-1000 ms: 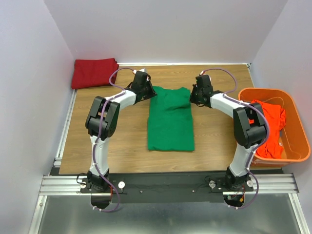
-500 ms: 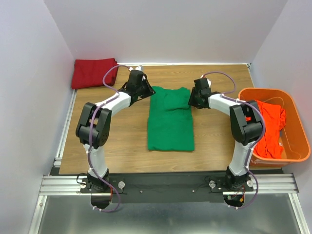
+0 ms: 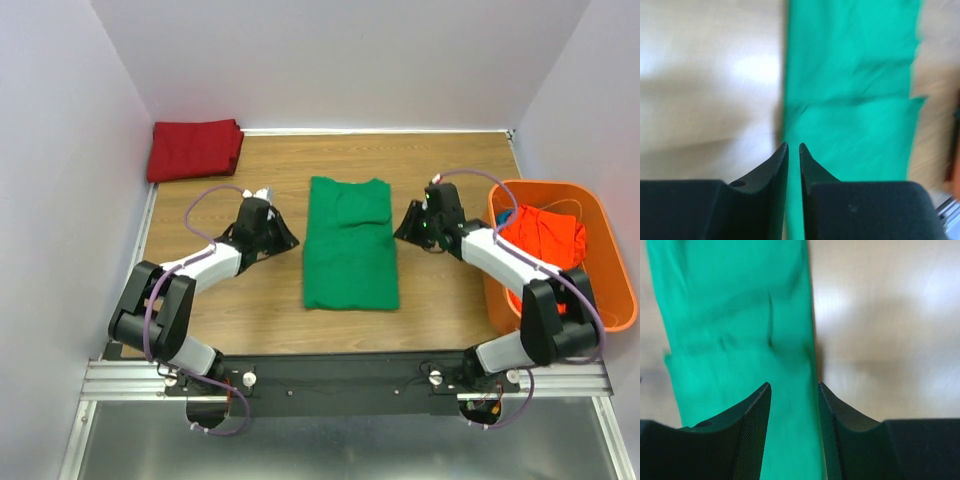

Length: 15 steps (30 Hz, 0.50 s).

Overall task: Fold and stack the t-shirts
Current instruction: Fold the folded rectangular tshirt in 1/3 of the way, then grab one side of the 2/3 rectangular tshirt with both arms

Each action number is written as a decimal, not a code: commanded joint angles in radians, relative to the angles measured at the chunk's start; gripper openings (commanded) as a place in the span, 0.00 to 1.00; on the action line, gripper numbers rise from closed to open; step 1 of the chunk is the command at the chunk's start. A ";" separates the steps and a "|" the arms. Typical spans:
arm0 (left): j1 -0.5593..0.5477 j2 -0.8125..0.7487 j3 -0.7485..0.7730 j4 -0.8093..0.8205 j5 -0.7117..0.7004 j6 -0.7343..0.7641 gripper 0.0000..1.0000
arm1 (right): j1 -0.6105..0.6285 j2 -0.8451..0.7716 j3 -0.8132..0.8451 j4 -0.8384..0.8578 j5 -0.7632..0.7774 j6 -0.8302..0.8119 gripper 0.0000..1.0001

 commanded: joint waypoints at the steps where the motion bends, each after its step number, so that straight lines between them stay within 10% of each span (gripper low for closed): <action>1: -0.014 -0.080 -0.118 0.013 0.036 0.025 0.25 | 0.005 -0.074 -0.162 -0.055 -0.207 0.055 0.49; 15: -0.209 -0.308 -0.341 -0.076 -0.036 -0.123 0.39 | 0.006 -0.301 -0.438 -0.130 -0.401 0.163 0.50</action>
